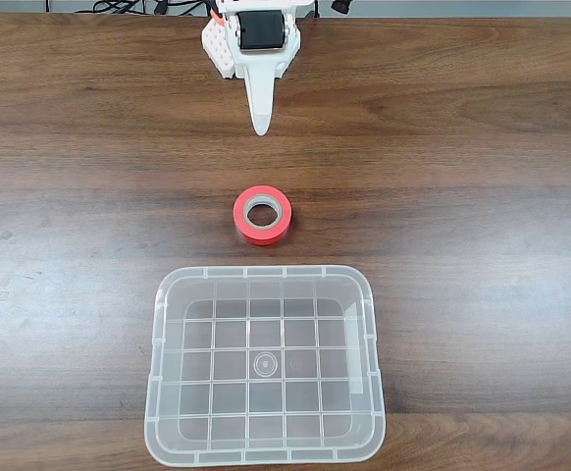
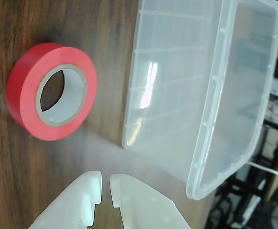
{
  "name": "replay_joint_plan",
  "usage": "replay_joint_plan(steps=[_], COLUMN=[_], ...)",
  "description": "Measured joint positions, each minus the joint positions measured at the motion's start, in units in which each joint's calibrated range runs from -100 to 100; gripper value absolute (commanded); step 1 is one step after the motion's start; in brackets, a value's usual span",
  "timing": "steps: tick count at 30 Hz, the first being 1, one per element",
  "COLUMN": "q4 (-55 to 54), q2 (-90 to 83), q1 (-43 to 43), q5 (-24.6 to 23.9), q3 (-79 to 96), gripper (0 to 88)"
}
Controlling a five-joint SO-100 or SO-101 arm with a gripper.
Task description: Grab the tape and place it in the box.
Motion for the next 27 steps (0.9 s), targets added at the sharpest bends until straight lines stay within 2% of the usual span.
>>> replay_joint_plan(steps=[12,27], q4=[2.7,-0.4], q2=[42.9,68.8], q1=[0.8,0.8], q5=[0.0,-1.5], q3=[-31.2,-34.0], gripper=[1.3,1.7])
